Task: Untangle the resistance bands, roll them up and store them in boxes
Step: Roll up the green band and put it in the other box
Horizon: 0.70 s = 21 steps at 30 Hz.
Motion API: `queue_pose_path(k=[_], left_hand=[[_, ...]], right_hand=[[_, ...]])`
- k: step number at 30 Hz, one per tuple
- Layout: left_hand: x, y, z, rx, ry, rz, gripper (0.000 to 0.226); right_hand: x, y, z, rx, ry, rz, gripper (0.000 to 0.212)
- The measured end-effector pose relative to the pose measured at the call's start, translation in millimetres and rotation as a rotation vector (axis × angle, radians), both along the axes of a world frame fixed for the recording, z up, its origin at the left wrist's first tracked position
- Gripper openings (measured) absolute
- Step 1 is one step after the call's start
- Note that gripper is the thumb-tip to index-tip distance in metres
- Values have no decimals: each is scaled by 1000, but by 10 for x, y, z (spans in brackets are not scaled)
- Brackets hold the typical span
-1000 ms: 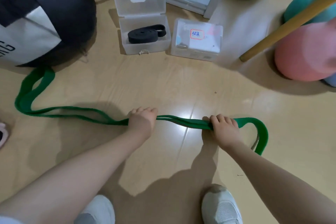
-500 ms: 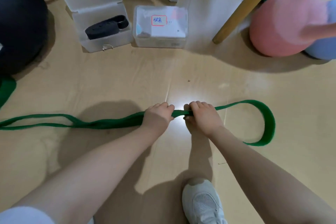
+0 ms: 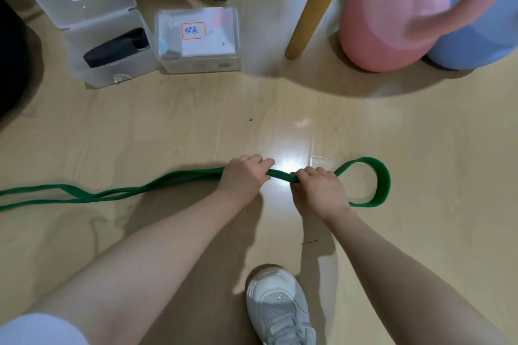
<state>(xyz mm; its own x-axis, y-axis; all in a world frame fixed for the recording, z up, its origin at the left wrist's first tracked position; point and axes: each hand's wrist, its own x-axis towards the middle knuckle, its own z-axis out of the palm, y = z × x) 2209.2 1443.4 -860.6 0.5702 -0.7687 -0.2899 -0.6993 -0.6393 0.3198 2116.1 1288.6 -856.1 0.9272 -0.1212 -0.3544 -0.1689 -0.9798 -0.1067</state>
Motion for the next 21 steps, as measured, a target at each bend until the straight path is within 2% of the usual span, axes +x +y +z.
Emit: queue_pose_path(k=[3, 5, 9, 14, 17, 21], left_hand=[[-22, -164, 30, 61, -56, -67, 28], [-55, -217, 42, 158, -80, -80, 27], [-93, -253, 58, 245, -154, -136, 30], [-120, -297, 79, 291, -130, -78, 27], [-8, -357, 161, 292, -139, 26, 30], [331, -428, 254, 346, -173, 195, 40]], right_hand=[[-163, -154, -37, 15, 7, 79, 21], [-253, -355, -21, 45, -4, 9, 22], [-436, -799, -38, -86, -37, -57, 33], [-402, -1176, 82, -65, 201, -202, 44], [-380, -1200, 126, 53, 202, -213, 41], [-309, -1072, 115, 437, 49, -480, 21]])
